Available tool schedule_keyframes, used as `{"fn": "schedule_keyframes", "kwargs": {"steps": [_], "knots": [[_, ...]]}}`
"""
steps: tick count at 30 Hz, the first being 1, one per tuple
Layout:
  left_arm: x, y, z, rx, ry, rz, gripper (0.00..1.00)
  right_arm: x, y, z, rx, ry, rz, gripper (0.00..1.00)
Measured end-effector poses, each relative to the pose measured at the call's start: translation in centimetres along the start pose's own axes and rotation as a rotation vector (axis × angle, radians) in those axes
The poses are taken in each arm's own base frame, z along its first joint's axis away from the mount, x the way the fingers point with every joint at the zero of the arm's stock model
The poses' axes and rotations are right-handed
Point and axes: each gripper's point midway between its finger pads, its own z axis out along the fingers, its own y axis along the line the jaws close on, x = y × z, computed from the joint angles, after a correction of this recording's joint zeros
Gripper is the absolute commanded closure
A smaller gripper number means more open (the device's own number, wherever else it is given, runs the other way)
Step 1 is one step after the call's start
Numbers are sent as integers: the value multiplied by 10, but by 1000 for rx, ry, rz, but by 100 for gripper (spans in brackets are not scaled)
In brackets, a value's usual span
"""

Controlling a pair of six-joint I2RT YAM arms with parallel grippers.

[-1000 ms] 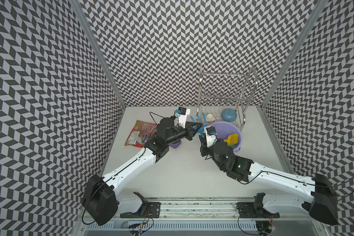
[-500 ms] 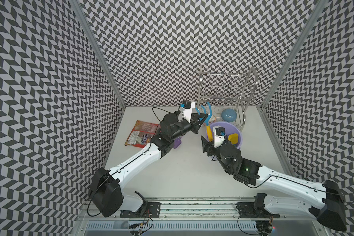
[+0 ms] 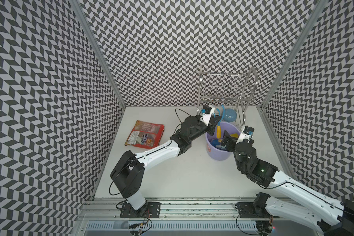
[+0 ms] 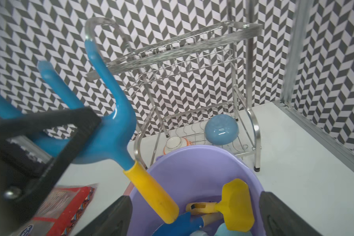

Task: Organize the gardening tools
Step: Place the gardening tool in the container.

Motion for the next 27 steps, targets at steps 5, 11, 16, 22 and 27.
{"fn": "schedule_keyframes", "kwargs": {"steps": [5,11,16,22,27], "knots": [[40,2,16,-25,57,38,100,4,-19,-1,47,-2,24,0],[61,0,24,-36,67,61,100,0,-24,-2,70,-21,46,0],[71,-1,25,-39,62,63,95,-2,-26,-3,77,-27,60,0],[98,1,24,-53,105,38,88,-6,-28,-6,71,-38,85,0],[104,2,25,-54,112,30,81,-8,-30,-9,65,-46,100,0]]}}
